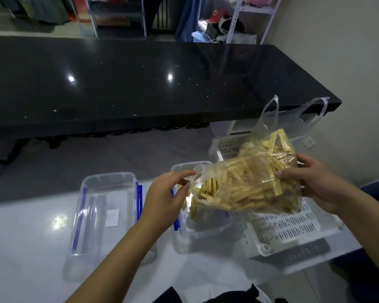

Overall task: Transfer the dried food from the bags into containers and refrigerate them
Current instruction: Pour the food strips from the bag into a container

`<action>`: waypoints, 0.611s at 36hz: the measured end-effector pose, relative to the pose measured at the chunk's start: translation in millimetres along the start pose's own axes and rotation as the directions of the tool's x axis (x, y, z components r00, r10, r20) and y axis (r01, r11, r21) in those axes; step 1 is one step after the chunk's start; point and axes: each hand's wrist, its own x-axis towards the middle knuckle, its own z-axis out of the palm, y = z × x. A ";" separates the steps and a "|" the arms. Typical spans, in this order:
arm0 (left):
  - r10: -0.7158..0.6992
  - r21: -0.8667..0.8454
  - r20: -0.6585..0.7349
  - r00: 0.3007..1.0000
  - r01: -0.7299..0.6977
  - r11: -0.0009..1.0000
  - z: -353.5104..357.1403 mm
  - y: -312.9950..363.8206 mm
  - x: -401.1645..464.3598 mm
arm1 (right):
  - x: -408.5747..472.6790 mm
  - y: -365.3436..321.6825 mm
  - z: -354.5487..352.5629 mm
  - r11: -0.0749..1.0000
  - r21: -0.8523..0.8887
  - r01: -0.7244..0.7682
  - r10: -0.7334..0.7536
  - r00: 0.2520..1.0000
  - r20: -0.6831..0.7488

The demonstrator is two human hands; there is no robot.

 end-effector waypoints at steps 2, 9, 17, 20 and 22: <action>-0.073 0.012 0.039 0.997 0.073 0.997 2.2 -0.9 -0.5 | 1.8 0.8 3.1 1.000 -0.002 -0.005 0.004 1.000 -0.003; -0.062 -0.027 0.016 0.998 0.063 0.998 7.4 -2.0 -7.9 | 5.5 3.4 2.2 0.998 0.065 -0.007 0.006 1.000 0.011; -0.029 -0.051 -0.018 0.999 0.028 0.998 5.8 4.8 -2.8 | 10.3 7.6 -4.2 0.995 0.094 -0.032 0.036 0.999 -0.037; -0.095 -0.037 0.037 0.995 0.096 0.995 7.3 3.7 3.0 | 9.4 6.0 -6.2 0.996 0.069 -0.048 0.053 0.996 -0.072; -0.117 -0.062 0.058 0.991 0.121 0.991 8.5 1.5 4.3 | 8.2 5.0 -3.4 0.998 0.037 -0.059 0.062 0.994 -0.094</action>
